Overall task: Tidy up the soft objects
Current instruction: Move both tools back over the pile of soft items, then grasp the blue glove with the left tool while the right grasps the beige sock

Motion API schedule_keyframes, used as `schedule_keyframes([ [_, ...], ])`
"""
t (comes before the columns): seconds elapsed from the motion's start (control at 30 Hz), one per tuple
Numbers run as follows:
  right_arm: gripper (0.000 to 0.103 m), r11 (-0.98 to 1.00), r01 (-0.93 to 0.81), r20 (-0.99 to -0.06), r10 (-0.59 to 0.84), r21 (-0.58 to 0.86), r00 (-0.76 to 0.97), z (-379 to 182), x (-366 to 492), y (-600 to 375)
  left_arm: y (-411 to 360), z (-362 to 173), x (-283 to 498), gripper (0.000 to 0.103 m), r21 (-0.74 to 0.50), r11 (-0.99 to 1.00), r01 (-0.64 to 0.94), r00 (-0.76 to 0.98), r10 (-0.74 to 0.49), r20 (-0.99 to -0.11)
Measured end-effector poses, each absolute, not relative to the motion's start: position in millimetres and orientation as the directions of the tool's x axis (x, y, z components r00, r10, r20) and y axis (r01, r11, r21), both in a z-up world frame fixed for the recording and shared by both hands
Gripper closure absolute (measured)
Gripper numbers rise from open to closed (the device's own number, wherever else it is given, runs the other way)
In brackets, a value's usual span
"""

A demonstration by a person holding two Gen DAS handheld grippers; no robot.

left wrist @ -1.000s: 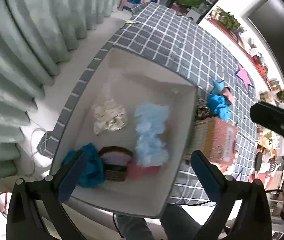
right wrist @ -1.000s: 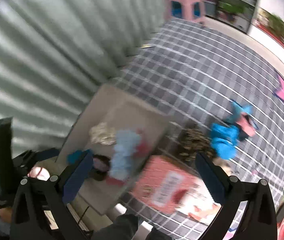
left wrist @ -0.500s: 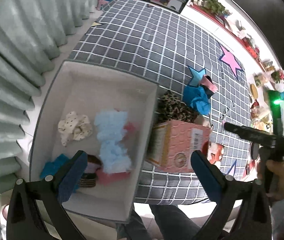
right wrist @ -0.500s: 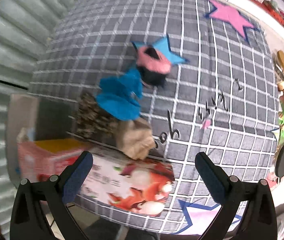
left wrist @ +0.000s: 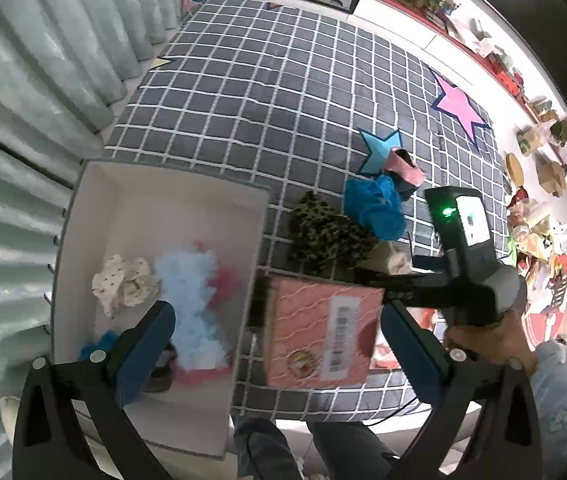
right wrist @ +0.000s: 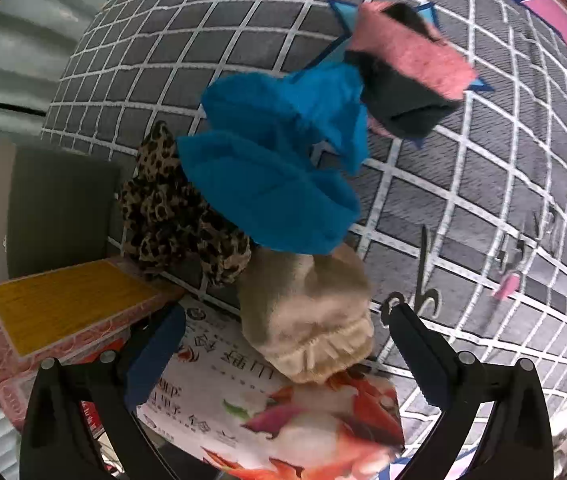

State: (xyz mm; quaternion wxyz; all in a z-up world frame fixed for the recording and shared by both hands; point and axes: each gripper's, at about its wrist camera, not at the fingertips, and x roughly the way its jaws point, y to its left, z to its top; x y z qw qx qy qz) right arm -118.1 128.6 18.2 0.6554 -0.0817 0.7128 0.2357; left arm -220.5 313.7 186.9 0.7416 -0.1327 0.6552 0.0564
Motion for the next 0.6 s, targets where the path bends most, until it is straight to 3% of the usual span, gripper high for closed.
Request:
schedule_keyframes([
  [0.03,0.022,0.873,-0.426,-0.971,0.201,0.237,-0.129,17.4,-118.2,126.6,310.0,185.5,-216.2,0.000,-0.121,0.960,-0.254,0.132,-0.090,-0.987],
  [0.1,0.060,0.875,-0.415,-0.968,0.211,0.249,-0.137,14.6,-116.9,119.7,299.6,182.6,-205.4,0.000,-0.119,0.963,-0.241,0.121,-0.092,-0.988],
  [0.13,0.064,0.876,-0.407,-0.966,0.220,0.258,-0.140,13.9,-115.8,112.6,295.1,180.6,-200.3,0.000,-0.120,0.964,-0.237,0.115,-0.095,-0.989],
  [0.37,0.066,0.900,-0.296,-0.947,0.298,0.320,-0.116,21.5,-99.1,42.7,253.1,157.6,-152.6,0.000,-0.116,0.973,-0.201,0.073,-0.103,-0.992],
  [0.6,0.066,0.926,-0.187,-0.944,0.314,0.327,-0.097,26.9,-91.5,-17.3,201.2,95.3,-96.9,0.000,-0.106,0.979,-0.173,-0.044,-0.115,-0.992],
])
